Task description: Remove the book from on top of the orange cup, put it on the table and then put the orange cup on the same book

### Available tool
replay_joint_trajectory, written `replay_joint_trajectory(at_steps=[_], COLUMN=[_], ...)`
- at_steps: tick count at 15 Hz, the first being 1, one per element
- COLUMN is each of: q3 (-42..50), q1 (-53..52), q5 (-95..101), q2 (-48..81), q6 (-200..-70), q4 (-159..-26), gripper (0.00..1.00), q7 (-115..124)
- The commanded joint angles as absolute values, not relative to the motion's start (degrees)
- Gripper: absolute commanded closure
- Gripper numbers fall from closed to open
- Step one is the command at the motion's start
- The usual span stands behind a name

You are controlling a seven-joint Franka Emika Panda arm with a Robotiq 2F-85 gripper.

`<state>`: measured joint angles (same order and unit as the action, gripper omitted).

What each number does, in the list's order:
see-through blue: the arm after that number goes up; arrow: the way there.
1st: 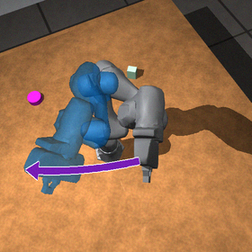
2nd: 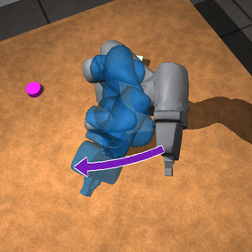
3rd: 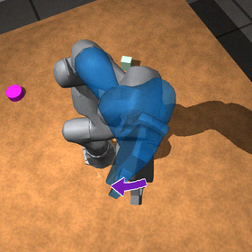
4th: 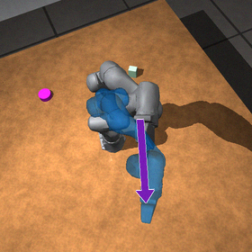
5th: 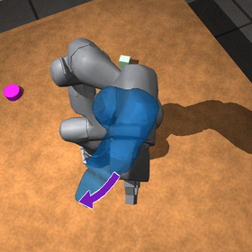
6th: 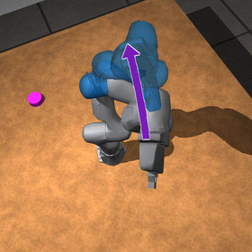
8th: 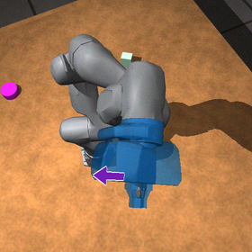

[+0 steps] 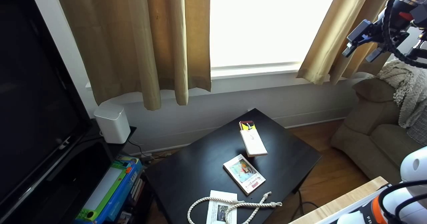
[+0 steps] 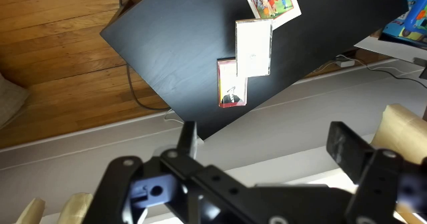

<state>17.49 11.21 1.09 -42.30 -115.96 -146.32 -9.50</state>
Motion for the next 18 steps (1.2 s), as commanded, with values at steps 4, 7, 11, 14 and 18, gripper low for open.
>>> replay_joint_trajectory(at_steps=[4, 7, 11, 14, 18], q3=[17.6, 19.9, 22.1, 23.2, 23.2], q1=[11.3, 9.1, 5.7, 2.5, 0.4], q5=[0.0, -3.7, -12.1, -19.6, -27.6], q2=[-40.9, -37.5, -31.2, -24.8, -15.8], q6=[-116.1, -117.8, -122.6, -125.3, -127.5], q4=[-146.1, -146.8, -148.6, -149.6, -149.6], gripper=[0.00, 0.00, 0.00, 0.00, 0.00], q7=[-10.3, -12.9, -19.0, -25.7, -35.5])
